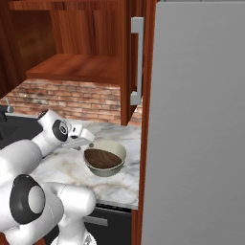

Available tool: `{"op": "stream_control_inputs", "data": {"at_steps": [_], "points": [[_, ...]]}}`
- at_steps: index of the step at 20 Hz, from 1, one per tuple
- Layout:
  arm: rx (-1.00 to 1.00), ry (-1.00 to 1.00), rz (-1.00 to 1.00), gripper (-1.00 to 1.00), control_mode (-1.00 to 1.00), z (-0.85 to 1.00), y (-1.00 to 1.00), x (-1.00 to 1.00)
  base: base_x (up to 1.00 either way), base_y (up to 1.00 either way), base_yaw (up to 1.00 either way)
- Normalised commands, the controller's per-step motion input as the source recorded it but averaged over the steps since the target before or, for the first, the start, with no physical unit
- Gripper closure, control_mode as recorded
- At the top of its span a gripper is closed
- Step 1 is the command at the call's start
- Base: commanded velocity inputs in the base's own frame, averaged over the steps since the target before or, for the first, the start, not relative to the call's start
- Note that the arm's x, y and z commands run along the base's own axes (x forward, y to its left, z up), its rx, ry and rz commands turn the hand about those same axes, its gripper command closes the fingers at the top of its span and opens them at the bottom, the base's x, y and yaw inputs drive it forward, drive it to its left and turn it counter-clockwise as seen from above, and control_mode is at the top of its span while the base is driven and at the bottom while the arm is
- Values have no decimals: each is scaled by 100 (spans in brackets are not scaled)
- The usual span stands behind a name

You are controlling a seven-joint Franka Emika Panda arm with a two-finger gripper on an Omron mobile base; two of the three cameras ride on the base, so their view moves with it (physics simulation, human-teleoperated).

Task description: Pick up the bowls on the counter and stack them on top of one another in the open cabinet. Place the smaller bowl on top of the larger bowl.

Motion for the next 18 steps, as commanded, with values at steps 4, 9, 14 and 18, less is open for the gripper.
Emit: {"op": "stream_control_inputs", "data": {"at_steps": [4, 9, 14, 18], "points": [[0, 0, 0, -100, -100, -12, 0, 13, 0, 0, 0], [0, 0, 0, -100, -100, -11, 0, 11, 0, 0, 0], [0, 0, 0, -100, -100, -11, 0, 9, 0, 0, 0], [0, 1, 0, 100, -100, -11, 0, 10, 0, 0, 0]]}}
